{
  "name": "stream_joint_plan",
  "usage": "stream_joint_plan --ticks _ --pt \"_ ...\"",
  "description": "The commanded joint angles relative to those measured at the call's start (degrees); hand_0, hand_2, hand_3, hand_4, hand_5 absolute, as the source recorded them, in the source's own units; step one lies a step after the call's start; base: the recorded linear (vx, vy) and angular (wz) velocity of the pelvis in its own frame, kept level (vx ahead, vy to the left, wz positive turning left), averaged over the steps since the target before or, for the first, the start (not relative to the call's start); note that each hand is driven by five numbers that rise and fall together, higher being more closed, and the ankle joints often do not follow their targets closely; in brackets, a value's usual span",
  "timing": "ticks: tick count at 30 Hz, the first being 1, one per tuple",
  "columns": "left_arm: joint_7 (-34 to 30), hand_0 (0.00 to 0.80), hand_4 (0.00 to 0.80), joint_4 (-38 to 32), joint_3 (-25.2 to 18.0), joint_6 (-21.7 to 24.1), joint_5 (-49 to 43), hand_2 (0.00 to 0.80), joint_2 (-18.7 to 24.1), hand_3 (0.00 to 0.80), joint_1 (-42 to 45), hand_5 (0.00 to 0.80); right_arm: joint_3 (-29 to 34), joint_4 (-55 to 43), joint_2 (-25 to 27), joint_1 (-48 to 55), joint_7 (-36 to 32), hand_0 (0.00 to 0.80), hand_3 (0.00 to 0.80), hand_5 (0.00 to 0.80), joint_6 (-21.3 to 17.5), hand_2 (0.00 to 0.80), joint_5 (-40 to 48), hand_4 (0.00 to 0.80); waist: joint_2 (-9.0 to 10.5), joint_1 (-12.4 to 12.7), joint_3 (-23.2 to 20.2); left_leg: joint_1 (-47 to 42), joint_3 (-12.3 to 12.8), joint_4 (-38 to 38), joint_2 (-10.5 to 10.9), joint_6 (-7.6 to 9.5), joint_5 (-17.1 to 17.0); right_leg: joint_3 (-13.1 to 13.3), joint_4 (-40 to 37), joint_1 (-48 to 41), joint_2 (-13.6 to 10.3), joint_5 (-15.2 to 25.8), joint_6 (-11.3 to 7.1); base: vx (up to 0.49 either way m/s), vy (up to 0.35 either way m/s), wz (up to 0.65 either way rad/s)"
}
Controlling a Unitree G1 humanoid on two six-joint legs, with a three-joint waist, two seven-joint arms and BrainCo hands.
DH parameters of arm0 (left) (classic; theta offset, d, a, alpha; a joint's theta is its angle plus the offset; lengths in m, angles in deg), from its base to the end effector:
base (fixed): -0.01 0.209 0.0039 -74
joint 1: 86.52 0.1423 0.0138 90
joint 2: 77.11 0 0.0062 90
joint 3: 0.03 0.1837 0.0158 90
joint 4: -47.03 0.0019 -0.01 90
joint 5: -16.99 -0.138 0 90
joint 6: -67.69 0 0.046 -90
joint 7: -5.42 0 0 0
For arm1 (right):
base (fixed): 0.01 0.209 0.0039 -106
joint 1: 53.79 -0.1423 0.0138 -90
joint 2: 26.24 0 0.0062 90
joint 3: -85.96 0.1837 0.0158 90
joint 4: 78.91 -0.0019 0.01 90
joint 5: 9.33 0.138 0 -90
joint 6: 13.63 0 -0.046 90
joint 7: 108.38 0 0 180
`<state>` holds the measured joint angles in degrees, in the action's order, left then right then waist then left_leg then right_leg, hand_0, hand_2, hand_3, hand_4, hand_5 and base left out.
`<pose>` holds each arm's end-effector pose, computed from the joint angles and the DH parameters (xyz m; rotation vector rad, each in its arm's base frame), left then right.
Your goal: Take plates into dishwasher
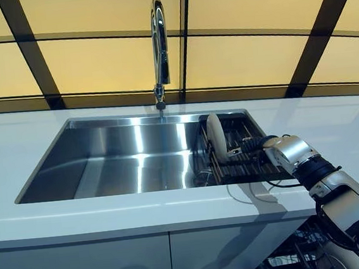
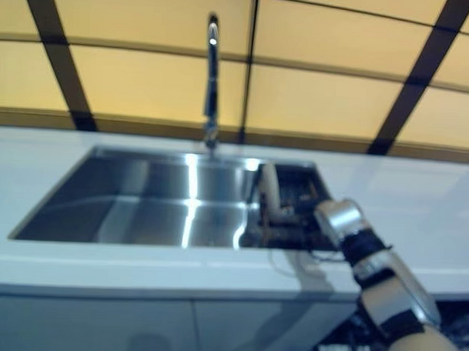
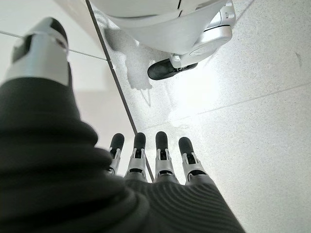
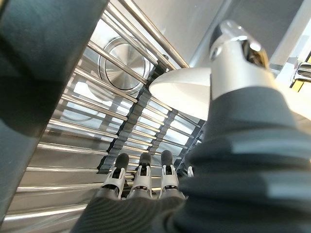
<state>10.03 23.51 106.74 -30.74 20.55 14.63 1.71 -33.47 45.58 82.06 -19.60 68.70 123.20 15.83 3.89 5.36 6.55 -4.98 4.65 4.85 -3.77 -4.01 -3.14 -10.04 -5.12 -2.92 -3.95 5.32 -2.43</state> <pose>0.0864 0.2362 -0.1085 0.4525 1.2838 0.0527 0.3407 -0.1941 0.1643 -0.4705 0.6026 0.0877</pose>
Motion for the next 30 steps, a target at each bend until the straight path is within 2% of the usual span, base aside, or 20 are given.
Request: stream_joint_plan --ticks 1,16,30 --pt "1.1 0.000 0.000 3.8 2.3 0.6 1.3 0.000 0.4 0.000 -4.2 0.000 0.2 0.2 0.6 -4.5 2.3 0.000 0.000 0.000 -3.5 0.000 1.4 0.000 2.62 0.0 0.4 -0.4 0.6 0.1 1.6 0.74 1.7 -0.6 0.1 -3.1 -1.9 -1.2 -3.26 0.000 0.000 0.00" --pt "1.2 0.000 0.000 4.0 3.1 0.5 1.6 0.000 0.0 0.000 -4.0 0.000 -0.2 0.8 -1.3 -7.7 7.4 0.000 0.000 0.000 -7.1 0.000 3.8 0.000 2.65 1.1 0.7 -0.4 0.1 0.1 1.7 0.78 1.6 -1.3 0.2 -3.4 -2.1 -1.2 -3.15 0.000 0.000 0.00" --pt "1.1 0.000 0.000 3.9 3.6 0.1 1.6 0.000 0.1 0.000 -3.8 0.000 -1.1 2.1 -1.5 -9.9 9.3 0.000 0.000 0.000 -8.5 0.000 4.9 0.000 2.85 1.9 0.7 -0.3 -0.4 0.1 1.9 0.90 1.6 -1.8 0.3 -3.6 -2.3 -1.2 -3.19 0.002 0.001 0.00"
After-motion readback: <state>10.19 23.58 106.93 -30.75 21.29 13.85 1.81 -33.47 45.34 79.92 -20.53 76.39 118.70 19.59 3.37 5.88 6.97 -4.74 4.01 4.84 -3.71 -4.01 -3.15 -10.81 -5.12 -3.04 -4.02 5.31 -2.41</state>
